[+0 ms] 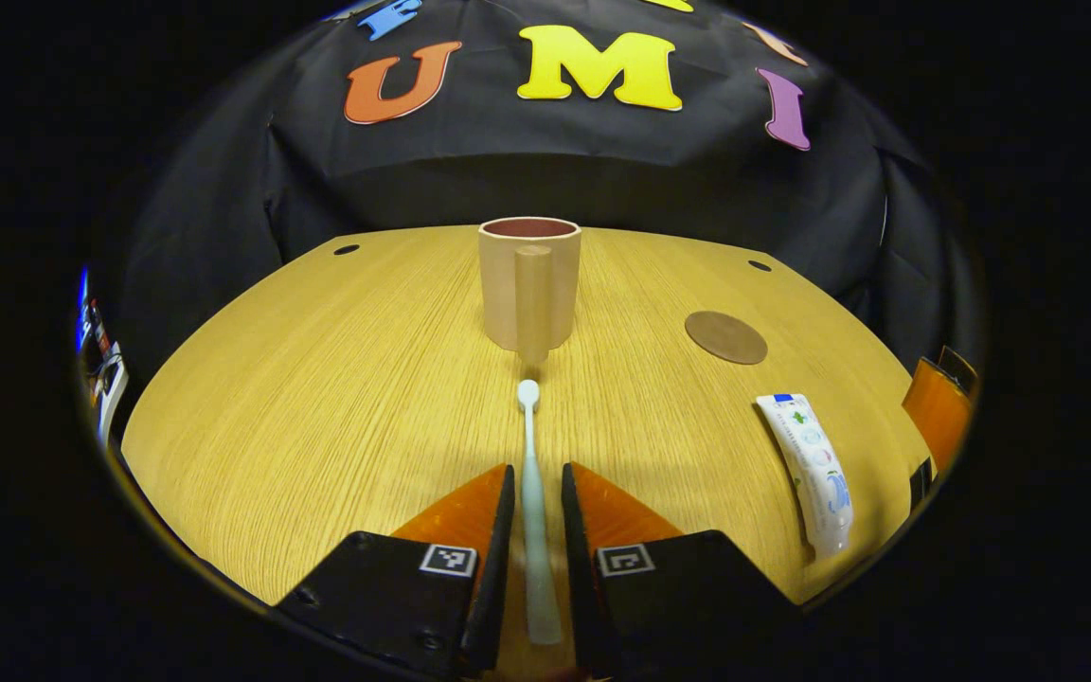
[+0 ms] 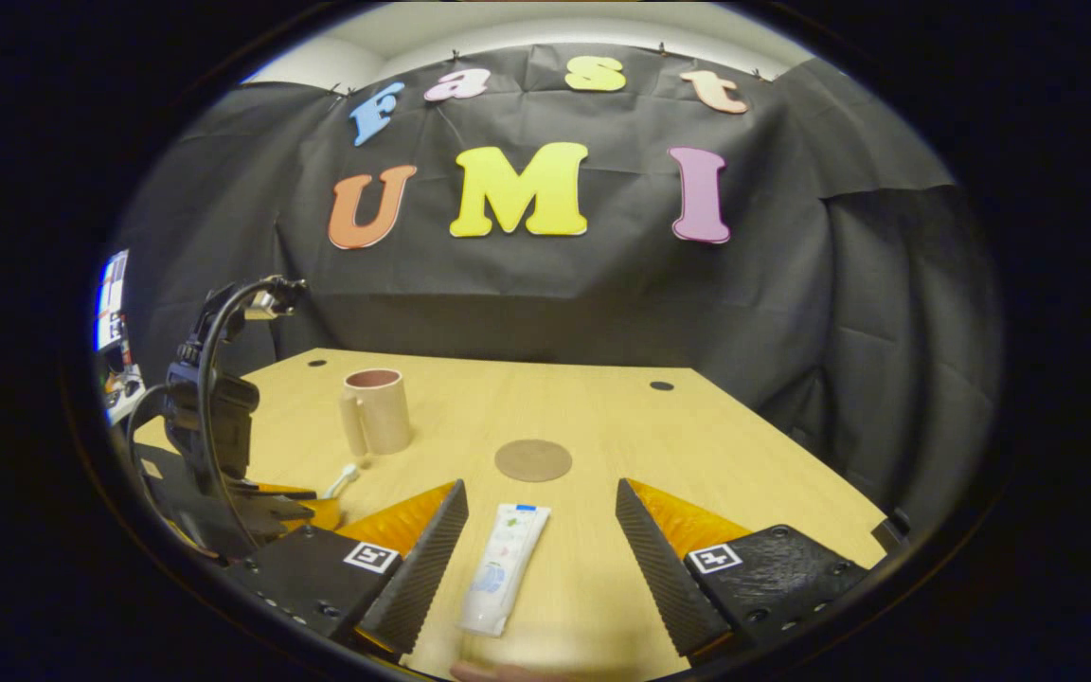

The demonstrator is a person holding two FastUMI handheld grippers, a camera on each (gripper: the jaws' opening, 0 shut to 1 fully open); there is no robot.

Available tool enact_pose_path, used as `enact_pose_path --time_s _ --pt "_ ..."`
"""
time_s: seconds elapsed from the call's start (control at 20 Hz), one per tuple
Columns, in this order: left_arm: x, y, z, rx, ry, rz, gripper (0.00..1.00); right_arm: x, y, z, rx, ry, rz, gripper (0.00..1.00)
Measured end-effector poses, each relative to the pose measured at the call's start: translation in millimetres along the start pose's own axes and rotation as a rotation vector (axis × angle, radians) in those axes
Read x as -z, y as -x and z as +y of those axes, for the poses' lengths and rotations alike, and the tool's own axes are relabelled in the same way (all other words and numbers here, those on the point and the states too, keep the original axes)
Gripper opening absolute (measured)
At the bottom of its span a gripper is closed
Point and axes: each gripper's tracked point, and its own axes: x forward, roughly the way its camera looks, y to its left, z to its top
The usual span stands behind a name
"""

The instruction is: Put the toothbrush and toothpaste on the desktop into the cup, then pick up the cup and place it on the coaster on the desktop.

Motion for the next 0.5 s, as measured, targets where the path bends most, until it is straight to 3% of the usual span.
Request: enact_pose_path --time_s 0.15,0.5 --pt "0 0 2 0.000 0.008 0.002 0.13 8 -4 4 -0.007 0.000 0.027 0.95" --pt "2 2 3 0.019 -0.009 0.005 0.11 32 -21 19 -0.017 0.008 0.129 0.95"
